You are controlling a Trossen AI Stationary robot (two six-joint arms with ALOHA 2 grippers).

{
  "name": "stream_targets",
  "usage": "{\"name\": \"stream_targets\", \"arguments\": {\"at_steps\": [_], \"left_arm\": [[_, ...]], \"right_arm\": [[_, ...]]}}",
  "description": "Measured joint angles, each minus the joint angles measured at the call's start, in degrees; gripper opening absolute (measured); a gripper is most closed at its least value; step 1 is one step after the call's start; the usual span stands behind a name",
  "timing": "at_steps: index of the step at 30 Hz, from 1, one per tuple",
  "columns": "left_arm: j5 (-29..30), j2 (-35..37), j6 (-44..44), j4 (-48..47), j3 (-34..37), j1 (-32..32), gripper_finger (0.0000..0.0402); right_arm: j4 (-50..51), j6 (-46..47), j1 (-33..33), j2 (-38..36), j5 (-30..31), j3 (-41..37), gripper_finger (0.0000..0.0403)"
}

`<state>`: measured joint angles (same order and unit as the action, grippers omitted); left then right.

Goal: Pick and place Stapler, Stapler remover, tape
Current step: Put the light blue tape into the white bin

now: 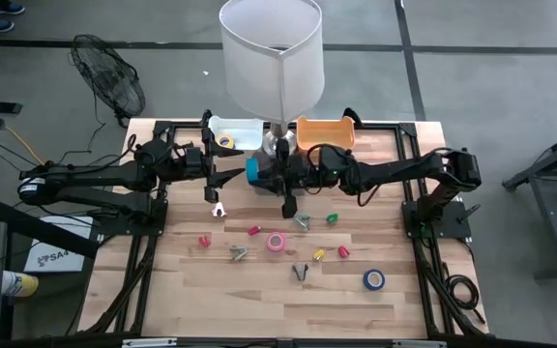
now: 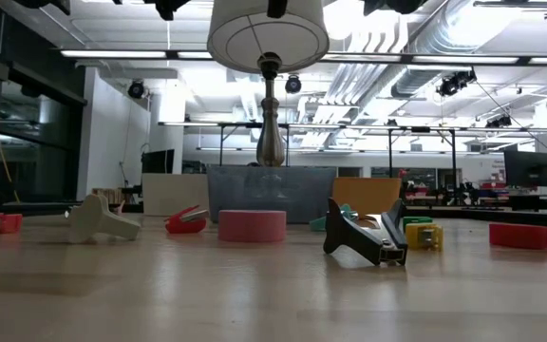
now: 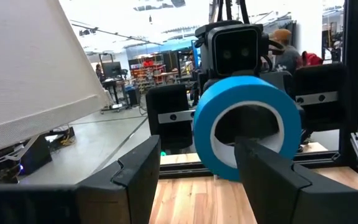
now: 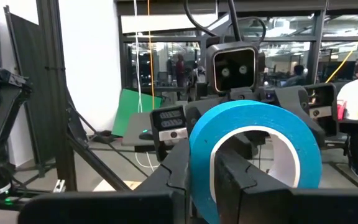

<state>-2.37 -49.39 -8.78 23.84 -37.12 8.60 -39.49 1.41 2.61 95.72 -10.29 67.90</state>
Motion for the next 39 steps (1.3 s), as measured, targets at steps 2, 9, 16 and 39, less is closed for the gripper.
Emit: {"name": "stream_targets", "arguments": {"at_steps": [2,9,16,39], "left_arm": [[0.0,0.0,0.02,0.04,0.0,0.0,0.0202],[-0.17,-3.76,-0.06,0.31,-2.69,0.0,0.0202],[0.39,-6.73,-0.26,-0.11,-4.22,0.02,0.0202],[2.18,-6.82,1.9,-2.86,-4.22,-0.04,0.0033]], "right_arm": [[0.06,0.0,0.0,0.06,-0.12,0.0,0.0028],[0.59,0.02,0.0,0.07,-0.14,0.0,0.0028],[1.04,0.03,0.0,0.07,-0.17,0.0,0.0028],[3.69,-0.19,0.04,-0.02,-0.81,0.0,0.0041]]}}
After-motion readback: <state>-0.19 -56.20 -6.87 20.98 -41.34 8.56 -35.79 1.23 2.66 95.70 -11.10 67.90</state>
